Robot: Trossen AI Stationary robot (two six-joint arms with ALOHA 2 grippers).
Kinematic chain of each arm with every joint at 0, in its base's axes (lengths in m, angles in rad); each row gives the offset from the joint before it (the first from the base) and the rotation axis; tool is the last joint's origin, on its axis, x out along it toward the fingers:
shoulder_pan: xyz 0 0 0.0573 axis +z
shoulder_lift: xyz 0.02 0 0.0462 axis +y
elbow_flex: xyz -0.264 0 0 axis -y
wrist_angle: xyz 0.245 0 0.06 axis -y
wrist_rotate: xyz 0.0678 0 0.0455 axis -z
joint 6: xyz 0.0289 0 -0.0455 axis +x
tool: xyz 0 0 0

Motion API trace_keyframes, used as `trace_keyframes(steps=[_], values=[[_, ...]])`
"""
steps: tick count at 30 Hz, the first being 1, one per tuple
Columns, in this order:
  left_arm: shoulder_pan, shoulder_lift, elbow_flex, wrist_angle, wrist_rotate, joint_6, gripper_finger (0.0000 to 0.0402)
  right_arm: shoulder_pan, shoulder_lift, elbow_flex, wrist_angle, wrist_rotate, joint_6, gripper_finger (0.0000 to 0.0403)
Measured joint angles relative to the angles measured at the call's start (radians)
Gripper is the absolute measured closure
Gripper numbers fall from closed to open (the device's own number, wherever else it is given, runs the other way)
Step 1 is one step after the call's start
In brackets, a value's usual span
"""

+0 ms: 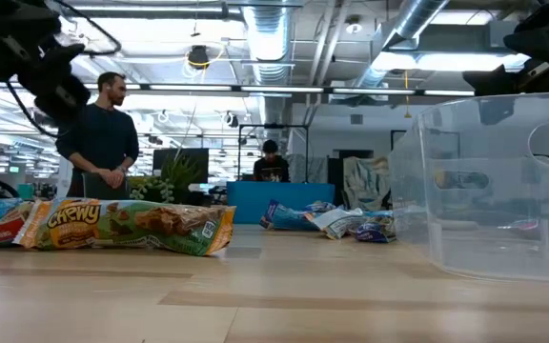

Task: Pick and place Granola Bars by type
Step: Put the red granola bar into the blue bin

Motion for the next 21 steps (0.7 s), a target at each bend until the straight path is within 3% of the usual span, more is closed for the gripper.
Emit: trace_keyframes(steps=[4,11,17,21], values=[[0.000,0.000,0.000,-0.001,-0.082,-0.214,0.0258,0.000,0.000,0.000,0.000,0.000,0.000,0.0148],[0.000,0.000,0.000,0.005,-0.328,-0.358,0.0258,0.000,0.000,0.000,0.000,0.000,0.000,0.0148],[0.000,0.000,0.000,0.011,-0.435,-0.404,0.0258,0.000,0.000,0.000,-0.001,0.025,-0.019,0.0148],[0.000,0.000,0.000,0.017,-0.573,-0.521,0.0258,0.000,0.000,0.000,0.000,0.060,-0.033,0.0148]])
